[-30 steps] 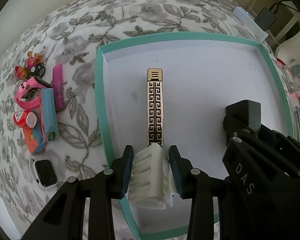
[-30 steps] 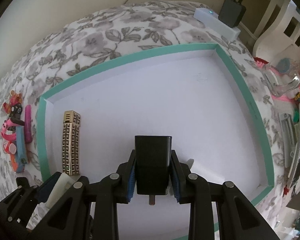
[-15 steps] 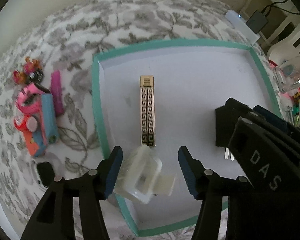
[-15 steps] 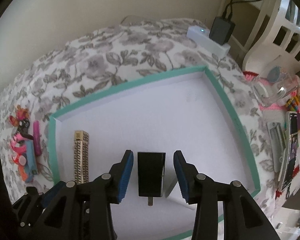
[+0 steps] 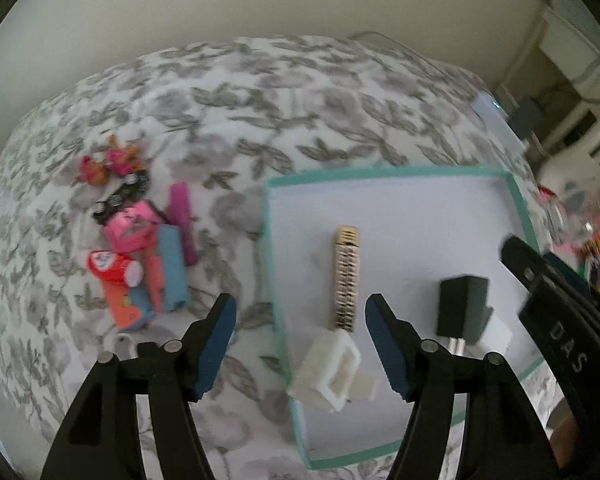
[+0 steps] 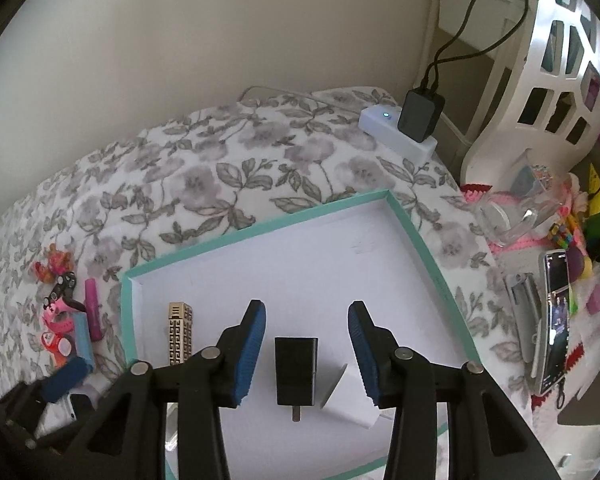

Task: Organize rigid objects
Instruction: 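Carry the clip and black charger into the tray and open both tools, then withdraw both tools from the tray back toward the remaining items, then lower the left tool onto the white smartwatch and close it, then grasp the orange-blue toy with the right tool while the left tool holds the watch, then carry the watch and orange-blue toy into the teal tray and open both tools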

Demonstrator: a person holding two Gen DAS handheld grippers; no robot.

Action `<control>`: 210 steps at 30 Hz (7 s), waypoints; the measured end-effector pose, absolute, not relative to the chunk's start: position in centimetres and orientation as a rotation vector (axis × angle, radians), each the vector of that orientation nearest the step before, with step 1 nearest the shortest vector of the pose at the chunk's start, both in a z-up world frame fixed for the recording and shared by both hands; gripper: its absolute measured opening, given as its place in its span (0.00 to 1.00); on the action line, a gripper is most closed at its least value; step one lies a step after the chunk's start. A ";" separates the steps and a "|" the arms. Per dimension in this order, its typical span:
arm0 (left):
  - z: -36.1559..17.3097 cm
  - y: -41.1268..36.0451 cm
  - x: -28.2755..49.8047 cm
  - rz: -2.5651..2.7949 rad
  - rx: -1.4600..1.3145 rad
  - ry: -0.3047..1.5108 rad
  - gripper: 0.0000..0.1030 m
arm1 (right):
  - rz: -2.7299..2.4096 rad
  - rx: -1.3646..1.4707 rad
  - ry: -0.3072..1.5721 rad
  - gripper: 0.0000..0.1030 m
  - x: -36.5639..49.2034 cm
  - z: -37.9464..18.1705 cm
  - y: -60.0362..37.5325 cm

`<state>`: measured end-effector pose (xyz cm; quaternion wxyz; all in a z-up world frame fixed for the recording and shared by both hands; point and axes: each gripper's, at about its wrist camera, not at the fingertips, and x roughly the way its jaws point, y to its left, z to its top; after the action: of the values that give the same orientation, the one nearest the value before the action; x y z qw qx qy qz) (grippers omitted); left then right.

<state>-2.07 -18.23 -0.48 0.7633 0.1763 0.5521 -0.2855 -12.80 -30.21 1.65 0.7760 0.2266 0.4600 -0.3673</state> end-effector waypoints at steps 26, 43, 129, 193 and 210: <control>-3.8 -10.5 4.9 -0.247 0.190 1.374 0.82 | -0.731 0.437 1.146 0.95 -10.3 -3.2 -27.8; -1.7 0.7 11.3 -0.023 -0.125 1.363 1.00 | -0.546 0.486 1.055 0.95 -7.1 -0.9 -22.9; -9.2 -7.1 4.8 -0.408 0.100 1.666 0.51 | -0.432 0.521 1.064 0.95 -2.4 -1.7 -20.3; -11.2 1.0 12.3 -0.079 0.052 1.524 0.50 | -0.322 0.427 1.186 0.35 0.9 -6.4 -15.0; -3.9 0.3 10.6 -0.135 0.007 1.401 0.47 | -0.316 0.553 1.099 0.35 -2.9 -2.0 -17.7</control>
<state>10.59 0.31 -3.94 0.7625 0.0031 0.6440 -0.0621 -2.87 -17.68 -2.02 0.8051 0.2584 0.5131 -0.1475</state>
